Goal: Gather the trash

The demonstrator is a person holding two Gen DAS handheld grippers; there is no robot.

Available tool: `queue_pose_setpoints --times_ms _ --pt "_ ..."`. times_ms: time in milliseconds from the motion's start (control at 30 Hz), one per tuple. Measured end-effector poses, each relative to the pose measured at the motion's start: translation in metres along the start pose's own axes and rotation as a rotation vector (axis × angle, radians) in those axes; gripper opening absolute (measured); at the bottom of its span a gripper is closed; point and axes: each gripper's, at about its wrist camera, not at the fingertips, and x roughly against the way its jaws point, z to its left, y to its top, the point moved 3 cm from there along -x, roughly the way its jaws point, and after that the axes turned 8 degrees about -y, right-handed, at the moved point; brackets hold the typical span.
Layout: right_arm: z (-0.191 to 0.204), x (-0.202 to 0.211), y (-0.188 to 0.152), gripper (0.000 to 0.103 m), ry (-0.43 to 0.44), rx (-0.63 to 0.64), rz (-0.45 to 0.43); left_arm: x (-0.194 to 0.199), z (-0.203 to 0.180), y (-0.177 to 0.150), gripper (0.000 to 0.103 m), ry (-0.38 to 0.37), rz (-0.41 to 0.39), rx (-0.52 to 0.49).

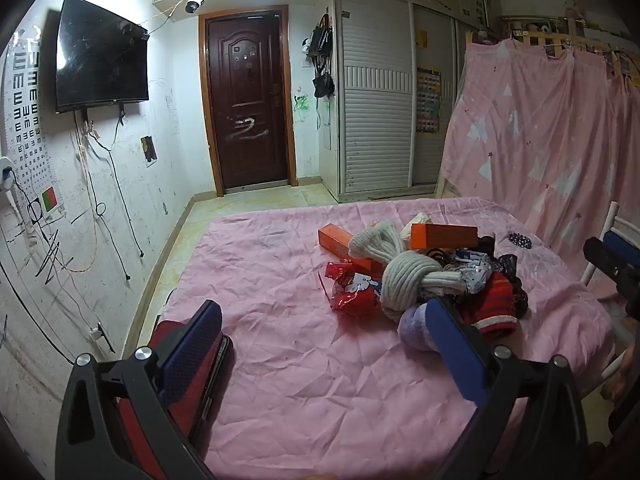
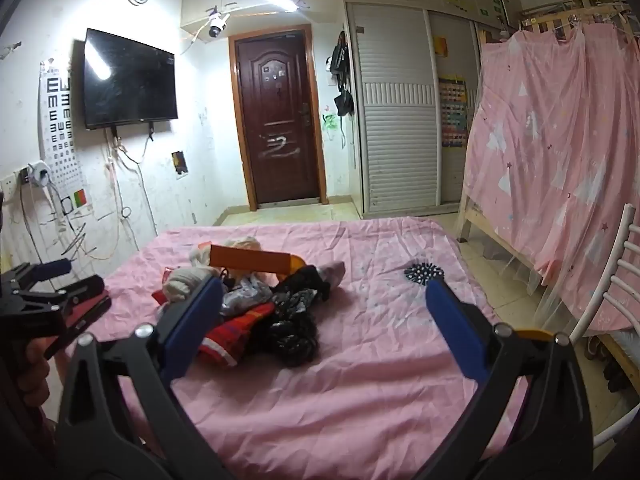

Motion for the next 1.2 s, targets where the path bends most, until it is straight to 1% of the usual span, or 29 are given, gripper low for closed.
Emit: queue_pose_setpoints --times_ms 1200 --pt "0.0018 0.0013 0.0004 0.097 0.001 0.0 0.0 -0.0001 -0.0003 -0.0003 0.094 0.002 0.005 -0.006"
